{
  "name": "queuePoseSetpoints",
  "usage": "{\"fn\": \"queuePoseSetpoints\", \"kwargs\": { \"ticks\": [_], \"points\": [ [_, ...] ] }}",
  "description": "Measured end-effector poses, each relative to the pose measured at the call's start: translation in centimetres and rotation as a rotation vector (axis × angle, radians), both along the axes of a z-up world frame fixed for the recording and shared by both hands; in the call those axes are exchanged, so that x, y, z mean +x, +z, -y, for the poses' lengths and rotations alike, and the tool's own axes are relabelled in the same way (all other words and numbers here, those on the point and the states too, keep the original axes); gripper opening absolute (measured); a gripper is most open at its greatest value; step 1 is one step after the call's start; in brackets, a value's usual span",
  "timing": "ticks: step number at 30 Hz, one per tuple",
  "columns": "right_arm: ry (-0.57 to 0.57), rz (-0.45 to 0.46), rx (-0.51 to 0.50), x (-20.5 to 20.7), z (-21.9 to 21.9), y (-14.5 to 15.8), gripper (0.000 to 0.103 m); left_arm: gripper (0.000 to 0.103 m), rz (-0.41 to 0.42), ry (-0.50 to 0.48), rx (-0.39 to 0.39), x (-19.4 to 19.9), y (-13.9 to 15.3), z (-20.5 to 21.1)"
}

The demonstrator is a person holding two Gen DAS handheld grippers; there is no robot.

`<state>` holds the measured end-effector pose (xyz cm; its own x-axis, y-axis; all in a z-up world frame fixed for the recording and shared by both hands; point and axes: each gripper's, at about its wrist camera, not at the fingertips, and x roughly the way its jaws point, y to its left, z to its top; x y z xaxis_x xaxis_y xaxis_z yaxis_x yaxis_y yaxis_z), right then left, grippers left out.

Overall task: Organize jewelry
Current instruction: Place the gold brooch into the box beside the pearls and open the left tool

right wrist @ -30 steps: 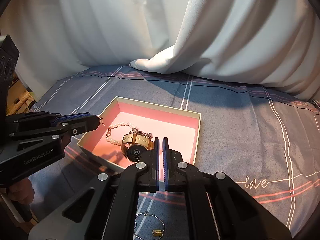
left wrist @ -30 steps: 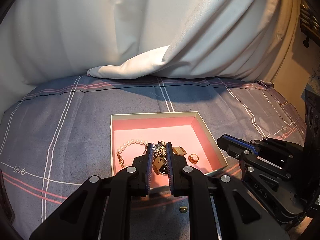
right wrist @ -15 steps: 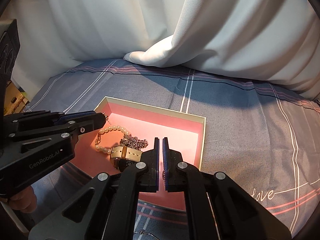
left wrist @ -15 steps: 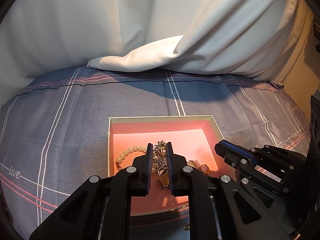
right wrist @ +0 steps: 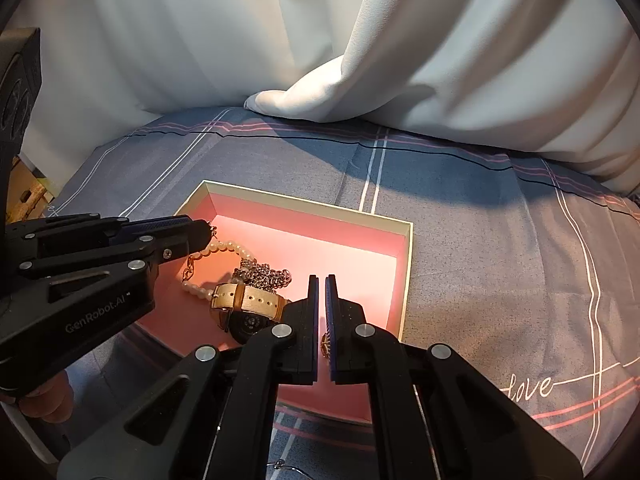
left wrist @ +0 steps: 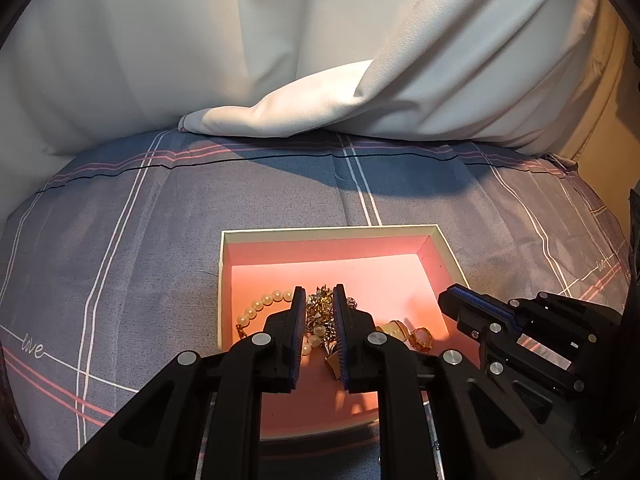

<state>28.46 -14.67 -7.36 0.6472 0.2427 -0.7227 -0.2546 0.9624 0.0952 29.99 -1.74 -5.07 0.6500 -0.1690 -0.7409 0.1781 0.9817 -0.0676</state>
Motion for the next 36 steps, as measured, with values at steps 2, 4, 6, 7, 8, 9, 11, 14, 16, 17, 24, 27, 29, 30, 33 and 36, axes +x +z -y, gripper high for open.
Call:
{"fn": "queuePoseSetpoints", "kwargs": {
  "ticks": [2,4,6,7,8,9,11,14,16,17,24,27,29,30,33,36],
  "points": [
    [-0.018,-0.017,-0.016,-0.1,0.3,-0.1,0.012,0.056,-0.001,0.012,-0.014,-0.3,0.5,-0.3],
    [-0.053,0.015,-0.041,-0.8,0.7,0.4,0.059,0.078,0.040,0.034,-0.037,-1.1,1.5,-0.9],
    [-0.065,0.069,-0.055,-2.2,1.2,1.1,0.086,0.082,0.081,0.029,-0.032,-2.4,2.6,-1.1],
    [-0.062,0.071,-0.053,-2.8,1.5,1.3,0.086,0.082,0.093,0.012,-0.029,-3.2,3.0,-1.0],
    [-0.057,0.073,-0.042,-3.5,1.9,1.3,0.086,0.083,0.103,-0.005,-0.026,-3.9,3.2,-1.0],
    [-0.054,0.075,-0.035,-4.3,2.3,1.3,0.086,0.083,0.110,-0.019,-0.019,-4.8,3.3,-1.0],
    [-0.057,0.068,-0.040,-5.7,2.9,0.7,0.086,0.083,0.113,-0.050,-0.012,-6.5,2.9,-0.9],
    [-0.074,0.028,-0.022,-8.0,4.0,-0.9,0.086,0.083,0.067,-0.090,-0.019,-8.4,0.8,-0.6],
    [-0.078,-0.005,-0.009,-9.3,4.5,-2.2,0.086,0.083,0.023,-0.114,-0.012,-9.3,-1.2,-0.3],
    [-0.077,-0.021,-0.005,-9.9,4.5,-2.8,0.086,0.083,0.002,-0.121,-0.001,-9.6,-2.2,0.0],
    [-0.016,-0.074,0.064,-13.1,3.8,-5.5,0.082,0.067,-0.088,-0.141,0.027,-9.8,-6.4,0.9],
    [0.007,-0.078,0.063,-13.5,3.2,-6.0,0.082,0.063,-0.099,-0.167,0.041,-9.6,-7.1,1.6],
    [0.015,-0.083,0.051,-13.4,2.8,-6.3,0.082,0.061,-0.095,-0.185,0.070,-9.5,-7.7,2.2],
    [0.018,-0.084,0.043,-13.3,2.6,-6.5,0.082,0.057,-0.091,-0.190,0.089,-9.4,-7.9,2.5],
    [0.029,-0.082,0.014,-12.9,2.0,-6.8,0.082,0.044,-0.061,-0.205,0.147,-9.4,-8.3,3.1],
    [0.050,-0.072,-0.028,-12.5,1.2,-7.1,0.079,0.029,-0.044,-0.208,0.175,-9.2,-8.4,3.3]
  ]
}}
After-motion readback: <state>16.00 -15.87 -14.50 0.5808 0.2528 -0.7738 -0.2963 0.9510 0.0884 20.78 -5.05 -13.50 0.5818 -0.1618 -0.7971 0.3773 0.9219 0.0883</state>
